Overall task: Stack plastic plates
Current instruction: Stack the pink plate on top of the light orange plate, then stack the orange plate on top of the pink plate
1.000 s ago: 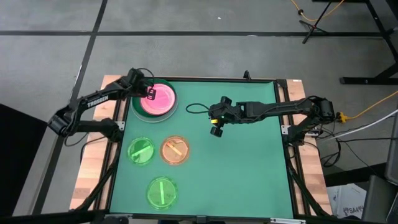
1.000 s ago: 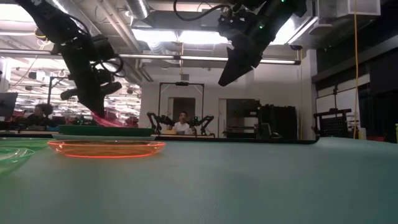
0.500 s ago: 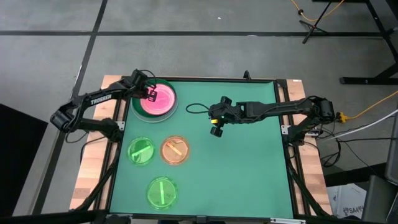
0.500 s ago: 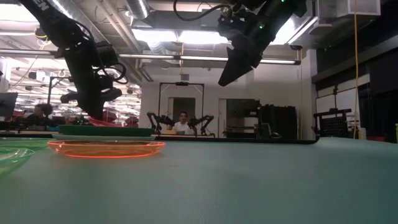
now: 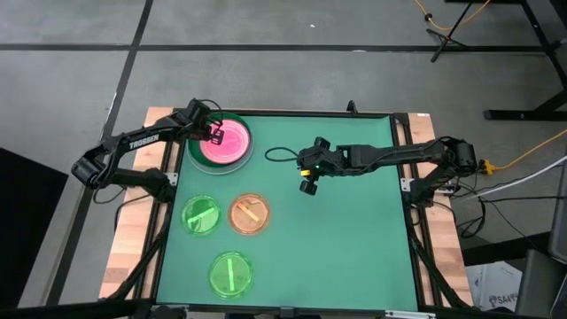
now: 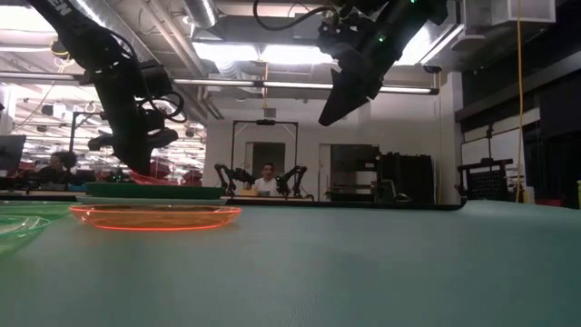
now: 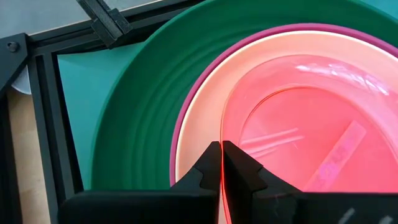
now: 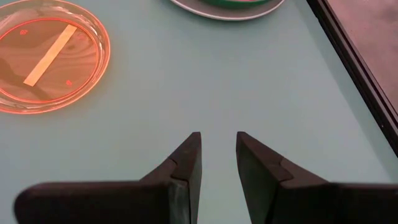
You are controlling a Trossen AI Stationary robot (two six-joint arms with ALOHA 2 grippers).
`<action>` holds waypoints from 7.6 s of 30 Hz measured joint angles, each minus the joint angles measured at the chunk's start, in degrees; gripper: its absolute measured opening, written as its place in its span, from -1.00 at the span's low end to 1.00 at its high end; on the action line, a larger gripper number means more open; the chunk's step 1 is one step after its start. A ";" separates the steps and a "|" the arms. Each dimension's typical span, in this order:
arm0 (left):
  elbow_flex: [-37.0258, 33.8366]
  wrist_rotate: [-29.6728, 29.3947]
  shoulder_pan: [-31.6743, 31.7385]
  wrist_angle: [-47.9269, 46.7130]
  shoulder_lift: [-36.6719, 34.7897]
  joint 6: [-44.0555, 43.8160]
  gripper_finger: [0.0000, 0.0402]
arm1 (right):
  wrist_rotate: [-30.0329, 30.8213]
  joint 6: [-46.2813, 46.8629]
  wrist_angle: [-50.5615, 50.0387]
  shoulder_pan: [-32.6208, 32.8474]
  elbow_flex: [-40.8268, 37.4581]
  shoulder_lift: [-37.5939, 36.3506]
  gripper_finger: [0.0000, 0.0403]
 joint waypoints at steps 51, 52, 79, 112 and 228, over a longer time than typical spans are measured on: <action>0.00 14.10 -1.30 1.29 -0.15 1.53 -0.54 | 0.00 0.00 -0.02 0.00 0.00 0.02 -0.56; 0.00 14.12 -1.74 1.29 -0.15 1.55 -0.54 | 0.00 0.00 0.00 -0.01 0.00 0.02 -0.56; 0.00 15.10 -35.33 13.00 -0.15 -4.77 -0.54 | -0.02 0.14 -0.02 -0.01 0.00 0.02 -0.56; 0.00 -7.93 -63.91 2.20 -0.15 -17.17 -0.54 | -1.09 0.22 0.00 0.00 0.00 0.02 -0.56; -0.02 3.72 -58.98 5.68 1.89 -19.50 -1.00 | -1.09 0.11 2.89 -0.02 -0.02 0.02 -0.56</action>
